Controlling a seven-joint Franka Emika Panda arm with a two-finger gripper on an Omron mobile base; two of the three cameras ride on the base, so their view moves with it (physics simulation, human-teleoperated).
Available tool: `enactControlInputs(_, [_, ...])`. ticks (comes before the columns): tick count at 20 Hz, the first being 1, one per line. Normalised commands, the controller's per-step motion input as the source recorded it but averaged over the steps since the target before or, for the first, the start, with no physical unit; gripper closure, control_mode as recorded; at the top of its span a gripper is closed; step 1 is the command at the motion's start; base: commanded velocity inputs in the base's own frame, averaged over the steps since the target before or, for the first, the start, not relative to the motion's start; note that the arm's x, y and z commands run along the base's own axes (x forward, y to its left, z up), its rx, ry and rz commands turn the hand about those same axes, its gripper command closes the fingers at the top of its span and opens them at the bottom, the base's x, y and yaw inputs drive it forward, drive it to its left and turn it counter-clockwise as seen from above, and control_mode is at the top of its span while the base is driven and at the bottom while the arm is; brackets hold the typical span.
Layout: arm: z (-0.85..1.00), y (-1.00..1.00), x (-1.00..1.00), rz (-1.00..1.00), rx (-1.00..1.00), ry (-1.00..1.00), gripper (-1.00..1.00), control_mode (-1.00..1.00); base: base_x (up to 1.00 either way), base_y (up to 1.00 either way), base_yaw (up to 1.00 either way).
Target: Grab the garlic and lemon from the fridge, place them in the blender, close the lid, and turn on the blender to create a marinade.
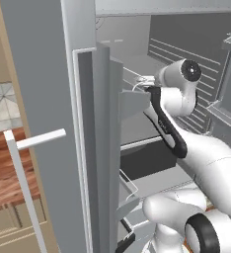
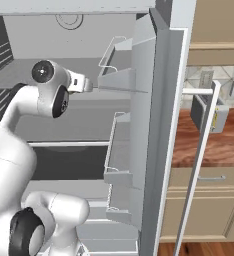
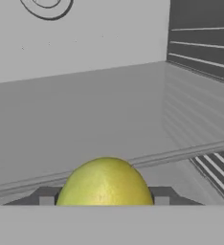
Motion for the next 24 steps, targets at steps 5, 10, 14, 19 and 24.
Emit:
enactControlInputs(5, [0.08,0.0,-1.0,0.0,-0.02,0.03,1.0,-1.0,0.0,0.0,0.0])
enactControlInputs(10, [-0.12,0.0,-0.99,0.0,-0.06,0.15,1.0,-1.0,0.0,0.0,0.0])
enactControlInputs(14, [-0.23,0.0,-0.71,-0.01,-0.05,0.14,1.0,-1.0,0.0,0.0,0.0])
enactControlInputs(19, [-0.17,-0.07,-0.44,0.0,0.0,0.06,1.0,-1.0,0.0,0.0,0.0])
enactControlInputs(24, [-0.02,-0.01,-0.02,0.0,0.0,0.0,1.0,1.0,0.0,0.0,0.0])
